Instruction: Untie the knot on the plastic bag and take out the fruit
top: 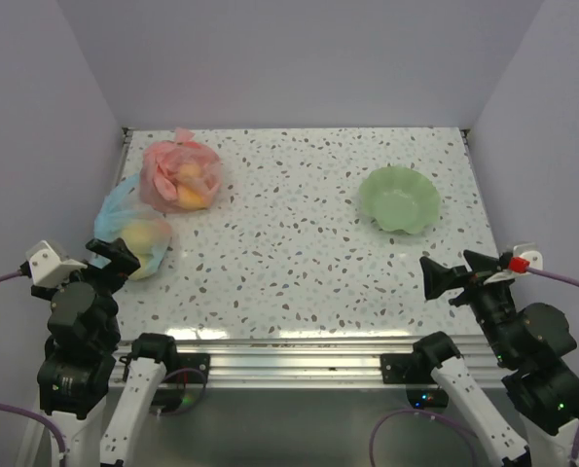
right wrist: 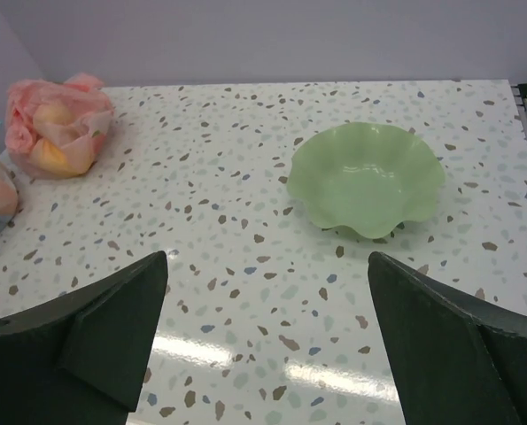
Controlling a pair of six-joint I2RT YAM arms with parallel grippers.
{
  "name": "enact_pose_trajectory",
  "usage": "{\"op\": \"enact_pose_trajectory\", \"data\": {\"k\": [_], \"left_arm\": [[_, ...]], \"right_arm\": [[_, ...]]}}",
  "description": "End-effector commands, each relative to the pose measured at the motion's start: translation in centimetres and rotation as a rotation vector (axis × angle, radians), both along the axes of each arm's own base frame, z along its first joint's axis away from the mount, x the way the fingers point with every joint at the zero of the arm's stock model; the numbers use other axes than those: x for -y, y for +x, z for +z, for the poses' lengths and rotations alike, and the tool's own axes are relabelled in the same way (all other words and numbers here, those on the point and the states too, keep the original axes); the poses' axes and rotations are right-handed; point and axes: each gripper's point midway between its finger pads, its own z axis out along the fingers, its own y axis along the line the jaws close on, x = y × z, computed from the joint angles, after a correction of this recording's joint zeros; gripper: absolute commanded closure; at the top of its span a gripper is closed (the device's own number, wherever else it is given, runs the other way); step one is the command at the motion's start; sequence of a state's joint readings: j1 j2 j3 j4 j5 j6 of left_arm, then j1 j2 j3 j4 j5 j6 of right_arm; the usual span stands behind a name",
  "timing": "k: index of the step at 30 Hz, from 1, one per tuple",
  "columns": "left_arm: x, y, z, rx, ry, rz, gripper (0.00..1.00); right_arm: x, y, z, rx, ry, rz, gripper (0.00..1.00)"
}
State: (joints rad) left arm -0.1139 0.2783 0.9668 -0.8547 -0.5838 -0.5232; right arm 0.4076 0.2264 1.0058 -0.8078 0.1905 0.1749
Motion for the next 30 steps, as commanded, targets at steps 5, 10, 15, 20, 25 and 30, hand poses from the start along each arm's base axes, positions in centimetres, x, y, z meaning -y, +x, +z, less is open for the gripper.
{"op": "enact_pose_trajectory", "data": {"k": [5,10,15,20,25,30], "left_arm": [[0.0,0.5,-0.2,0.011,-0.036,0.019,0.00],[0.3,1.3,-0.5,-0.020,-0.040,0.007,0.00],[1.7,3.8,-1.7,-0.105,-0.049,-0.055,0.00],[4.0,7.7,-6.7,-0.340,-0.100,-0.128,0.00],[4.1,10.8,-11.0,-0.507,-0.093,-0.101,0.00],[1.6,14.1,-12.0,-0.547,-0.059,-0.002,0.00]], "right_arm": [[-0.8,0.3,0.0,-0.012,0.007,0.034,0.01],[-1.0,0.4,0.2,-0.011,0.008,0.042,0.01],[-1.5,0.6,0.0,-0.019,0.010,0.063,0.01],[-1.8,0.6,-0.6,-0.029,0.004,0.081,0.01],[-2.5,0.4,-0.7,-0.022,0.004,0.123,0.01],[-2.4,0.0,-0.4,-0.008,-0.006,0.130,0.01]]}}
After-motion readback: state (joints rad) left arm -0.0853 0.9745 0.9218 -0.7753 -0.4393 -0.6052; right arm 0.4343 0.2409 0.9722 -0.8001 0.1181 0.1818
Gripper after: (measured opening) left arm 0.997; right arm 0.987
